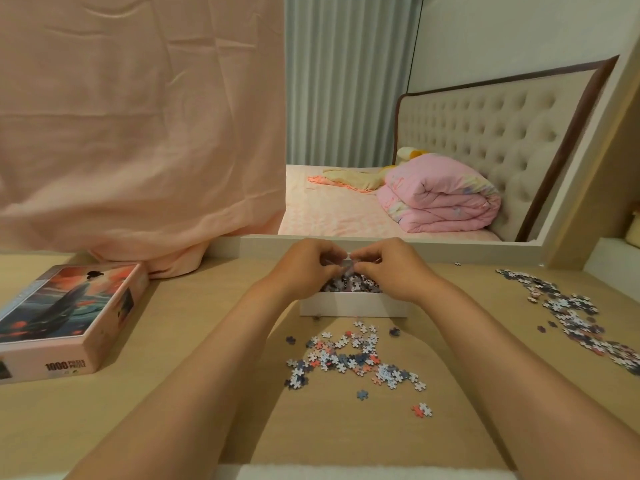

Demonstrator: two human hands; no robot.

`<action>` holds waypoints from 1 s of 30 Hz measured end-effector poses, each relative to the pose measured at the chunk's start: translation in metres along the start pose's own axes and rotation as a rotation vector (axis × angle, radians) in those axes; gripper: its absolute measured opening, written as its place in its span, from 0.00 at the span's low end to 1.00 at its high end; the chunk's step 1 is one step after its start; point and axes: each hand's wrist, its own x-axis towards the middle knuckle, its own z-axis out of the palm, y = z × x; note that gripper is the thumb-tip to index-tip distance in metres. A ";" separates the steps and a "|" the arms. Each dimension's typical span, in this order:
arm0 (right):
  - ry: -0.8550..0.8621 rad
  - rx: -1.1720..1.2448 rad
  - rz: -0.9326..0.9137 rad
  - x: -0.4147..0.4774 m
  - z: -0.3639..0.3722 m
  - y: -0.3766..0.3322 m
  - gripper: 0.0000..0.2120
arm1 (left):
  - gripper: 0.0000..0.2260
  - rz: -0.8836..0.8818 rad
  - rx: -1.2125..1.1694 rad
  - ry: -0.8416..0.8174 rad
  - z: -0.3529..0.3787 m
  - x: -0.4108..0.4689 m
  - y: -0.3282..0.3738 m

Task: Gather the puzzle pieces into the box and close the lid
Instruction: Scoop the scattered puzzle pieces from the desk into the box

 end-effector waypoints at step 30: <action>-0.282 -0.598 -0.130 -0.014 0.000 0.017 0.24 | 0.29 0.008 0.590 -0.381 -0.003 -0.011 -0.007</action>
